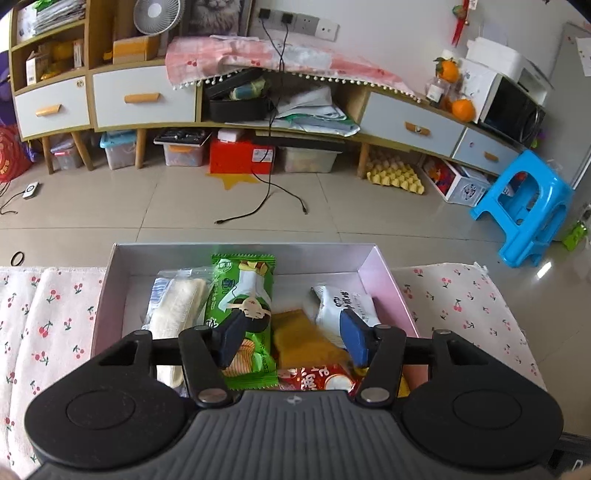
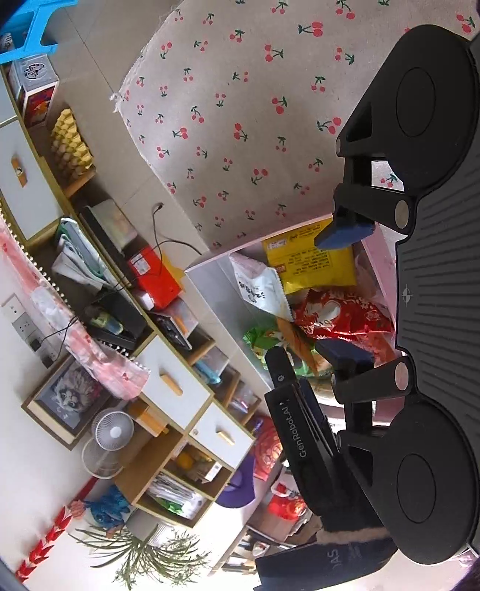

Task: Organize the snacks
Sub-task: 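Lower both items into the pink box and open both grippers, then grasp the orange cracker packet with the left gripper while the right gripper approaches the square cake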

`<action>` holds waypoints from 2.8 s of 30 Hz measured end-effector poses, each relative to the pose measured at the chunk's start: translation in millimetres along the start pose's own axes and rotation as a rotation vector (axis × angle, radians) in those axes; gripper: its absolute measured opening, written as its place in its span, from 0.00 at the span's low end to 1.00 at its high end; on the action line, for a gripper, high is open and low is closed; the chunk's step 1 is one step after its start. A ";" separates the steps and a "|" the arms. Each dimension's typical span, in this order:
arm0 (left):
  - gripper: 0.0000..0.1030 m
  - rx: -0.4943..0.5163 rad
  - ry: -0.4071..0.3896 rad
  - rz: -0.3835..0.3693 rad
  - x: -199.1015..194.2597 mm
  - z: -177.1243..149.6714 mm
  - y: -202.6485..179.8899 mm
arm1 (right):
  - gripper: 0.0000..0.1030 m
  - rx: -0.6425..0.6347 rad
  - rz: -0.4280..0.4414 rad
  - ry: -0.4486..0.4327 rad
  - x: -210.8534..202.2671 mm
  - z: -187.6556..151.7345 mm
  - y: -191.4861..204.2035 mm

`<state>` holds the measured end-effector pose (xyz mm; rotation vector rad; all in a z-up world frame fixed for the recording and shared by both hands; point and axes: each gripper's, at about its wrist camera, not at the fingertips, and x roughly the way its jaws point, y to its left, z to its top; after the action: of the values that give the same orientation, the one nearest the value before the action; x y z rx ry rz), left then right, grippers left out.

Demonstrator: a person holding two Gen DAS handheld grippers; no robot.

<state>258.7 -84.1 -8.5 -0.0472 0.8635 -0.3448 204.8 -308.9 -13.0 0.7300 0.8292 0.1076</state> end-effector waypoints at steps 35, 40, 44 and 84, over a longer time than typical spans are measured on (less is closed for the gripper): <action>0.88 -0.018 0.076 0.053 -90.9 -83.1 35.9 | 0.83 -0.232 -0.122 0.059 -53.5 -35.2 24.1; 0.94 -0.047 0.092 0.074 -95.3 -105.1 40.9 | 0.83 -0.311 -0.152 0.095 -55.5 -49.4 26.2; 0.95 -0.070 0.091 0.112 -98.2 -116.0 44.7 | 0.84 -0.372 -0.177 0.112 -57.6 -60.5 24.8; 0.34 0.013 0.119 0.150 -86.0 -151.9 32.8 | 0.84 -0.612 -0.141 0.347 -31.6 -122.5 40.4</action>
<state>102.2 -11.0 -50.2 0.0505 0.9763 -0.2146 104.4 -222.6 -22.7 0.0722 1.1039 0.3517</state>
